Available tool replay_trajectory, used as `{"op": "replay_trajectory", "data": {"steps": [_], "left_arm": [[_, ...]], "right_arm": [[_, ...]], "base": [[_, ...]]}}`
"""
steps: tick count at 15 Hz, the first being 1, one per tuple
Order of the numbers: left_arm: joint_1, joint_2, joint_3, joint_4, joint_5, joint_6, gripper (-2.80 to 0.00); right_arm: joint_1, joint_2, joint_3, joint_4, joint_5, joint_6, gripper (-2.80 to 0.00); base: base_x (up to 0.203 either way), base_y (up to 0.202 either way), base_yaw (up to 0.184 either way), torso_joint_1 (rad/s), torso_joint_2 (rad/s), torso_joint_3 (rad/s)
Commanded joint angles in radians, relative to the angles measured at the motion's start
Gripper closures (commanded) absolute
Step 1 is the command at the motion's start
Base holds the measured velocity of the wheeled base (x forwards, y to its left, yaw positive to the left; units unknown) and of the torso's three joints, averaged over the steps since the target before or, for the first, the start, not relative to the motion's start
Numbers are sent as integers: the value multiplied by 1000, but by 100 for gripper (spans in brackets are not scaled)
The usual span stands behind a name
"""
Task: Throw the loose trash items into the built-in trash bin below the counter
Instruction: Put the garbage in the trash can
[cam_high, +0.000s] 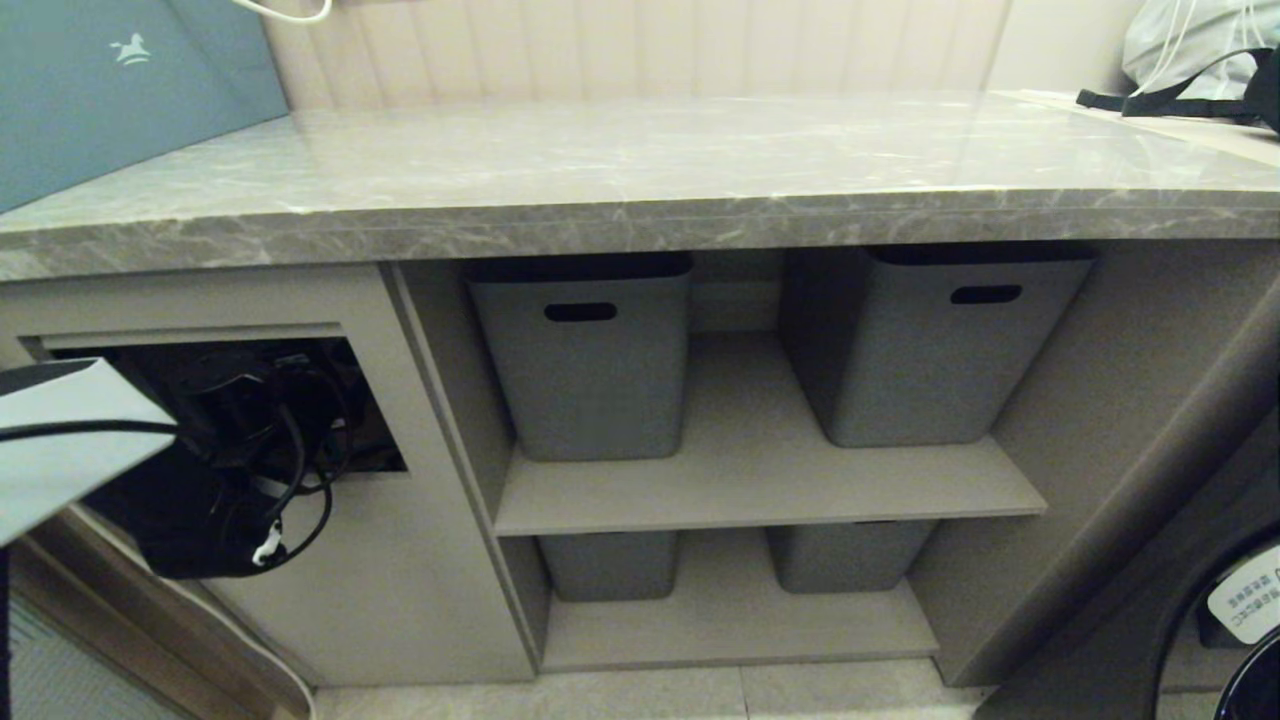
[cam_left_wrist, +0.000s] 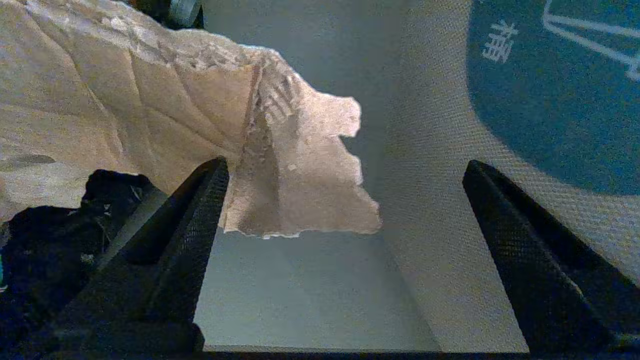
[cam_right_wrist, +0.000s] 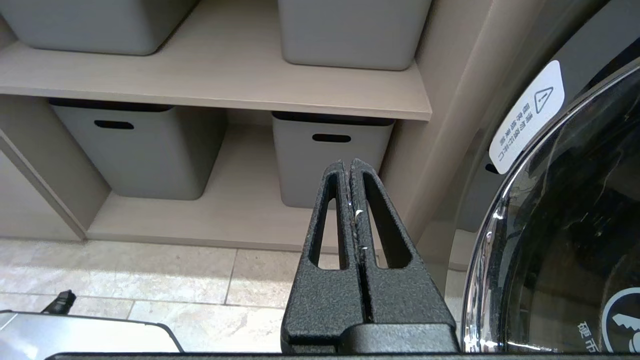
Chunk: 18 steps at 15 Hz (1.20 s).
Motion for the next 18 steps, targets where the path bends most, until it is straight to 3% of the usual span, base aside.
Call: {"op": "replay_trajectory", "data": {"steps": [1,8,12,14,16,18], "left_arm": [[0,-1,-4,-10,-1,-8,-280],[-1,22,-18,-8,3,54,-280],[-4,31,-14,126,6,290,-280],[-3,27,-12,128,7,337,-280],[-3,24,-7,126,4,431,-280],[-6,23,-5,100,-4,467,-280]], "right_arm": [[1,-2,0,0,0,-1,0],[1,-2,0,1,0,-1,0],[1,-2,0,0,0,-1,0],[1,-2,0,1,0,-1,0],[1,-2,0,1,0,-1,0],[1,-2,0,0,0,-1,0]], "base": [[0,0,0,0,0,0],[0,0,0,0,0,0],[0,0,0,0,0,0],[0,0,0,0,0,0],[0,0,0,0,0,0],[0,0,0,0,0,0]]}}
